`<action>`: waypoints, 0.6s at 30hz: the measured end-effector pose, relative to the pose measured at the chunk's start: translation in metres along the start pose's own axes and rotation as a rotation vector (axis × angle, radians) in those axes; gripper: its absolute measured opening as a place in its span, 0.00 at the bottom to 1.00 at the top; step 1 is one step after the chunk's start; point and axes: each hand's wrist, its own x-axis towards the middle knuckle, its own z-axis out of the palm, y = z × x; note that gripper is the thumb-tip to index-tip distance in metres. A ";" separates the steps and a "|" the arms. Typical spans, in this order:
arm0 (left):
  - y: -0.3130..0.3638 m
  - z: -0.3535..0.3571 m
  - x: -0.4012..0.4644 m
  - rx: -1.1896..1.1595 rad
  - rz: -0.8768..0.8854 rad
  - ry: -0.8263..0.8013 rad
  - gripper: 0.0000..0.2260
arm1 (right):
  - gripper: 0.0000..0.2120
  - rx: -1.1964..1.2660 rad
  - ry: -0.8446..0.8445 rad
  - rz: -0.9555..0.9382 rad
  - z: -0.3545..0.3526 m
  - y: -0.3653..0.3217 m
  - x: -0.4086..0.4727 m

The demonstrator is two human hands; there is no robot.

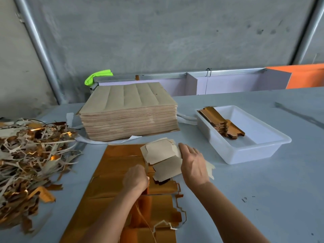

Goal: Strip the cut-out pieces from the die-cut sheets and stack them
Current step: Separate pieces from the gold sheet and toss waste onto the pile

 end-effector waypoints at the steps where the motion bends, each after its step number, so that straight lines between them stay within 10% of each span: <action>1: 0.001 0.002 0.000 -0.006 0.016 0.005 0.06 | 0.15 -0.052 0.015 -0.057 0.004 0.001 0.002; 8: -0.010 0.005 0.003 -0.163 0.105 0.031 0.03 | 0.17 -0.160 -0.439 -0.195 0.054 0.008 -0.011; 18: -0.018 0.005 0.005 -0.228 0.139 0.006 0.04 | 0.23 -0.197 -0.657 -0.397 0.041 0.022 0.004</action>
